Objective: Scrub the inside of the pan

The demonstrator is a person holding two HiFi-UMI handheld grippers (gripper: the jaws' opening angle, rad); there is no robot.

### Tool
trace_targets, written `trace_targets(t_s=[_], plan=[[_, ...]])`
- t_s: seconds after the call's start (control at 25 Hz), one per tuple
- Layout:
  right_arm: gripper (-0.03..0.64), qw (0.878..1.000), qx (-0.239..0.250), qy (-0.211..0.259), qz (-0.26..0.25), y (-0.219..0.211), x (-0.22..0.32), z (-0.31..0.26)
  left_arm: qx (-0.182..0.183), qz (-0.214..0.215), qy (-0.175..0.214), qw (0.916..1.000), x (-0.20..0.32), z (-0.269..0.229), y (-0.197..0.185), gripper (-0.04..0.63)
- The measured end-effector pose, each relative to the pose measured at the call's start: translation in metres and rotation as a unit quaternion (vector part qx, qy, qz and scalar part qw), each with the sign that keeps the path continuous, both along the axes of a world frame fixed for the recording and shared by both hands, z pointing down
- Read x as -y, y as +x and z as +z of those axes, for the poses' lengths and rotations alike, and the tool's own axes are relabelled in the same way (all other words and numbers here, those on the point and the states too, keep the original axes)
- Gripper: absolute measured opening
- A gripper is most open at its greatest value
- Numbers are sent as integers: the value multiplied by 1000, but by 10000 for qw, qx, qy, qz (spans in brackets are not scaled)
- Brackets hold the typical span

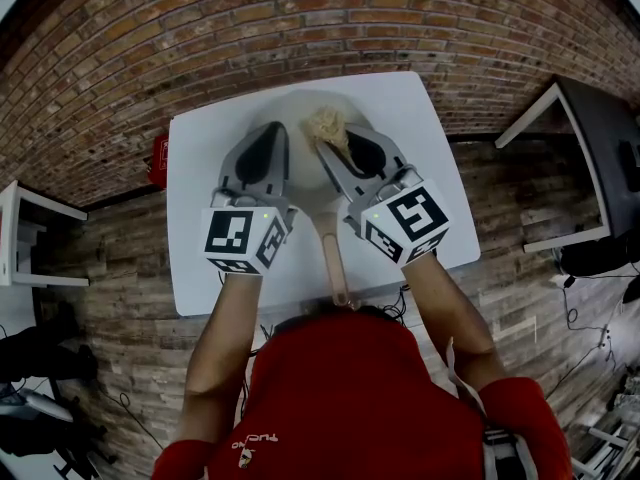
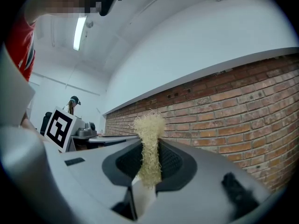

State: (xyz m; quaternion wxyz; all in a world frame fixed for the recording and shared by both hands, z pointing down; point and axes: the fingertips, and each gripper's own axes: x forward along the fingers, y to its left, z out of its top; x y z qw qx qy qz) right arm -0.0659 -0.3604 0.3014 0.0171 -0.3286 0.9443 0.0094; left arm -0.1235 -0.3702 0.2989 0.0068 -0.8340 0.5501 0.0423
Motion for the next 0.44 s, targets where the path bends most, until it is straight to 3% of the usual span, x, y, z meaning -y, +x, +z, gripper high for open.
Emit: trace_targets(t_s=[0.44], plan=[[86, 10000, 3, -38, 2, 8, 1, 4, -7, -34, -10, 10000, -1, 1, 5, 15]])
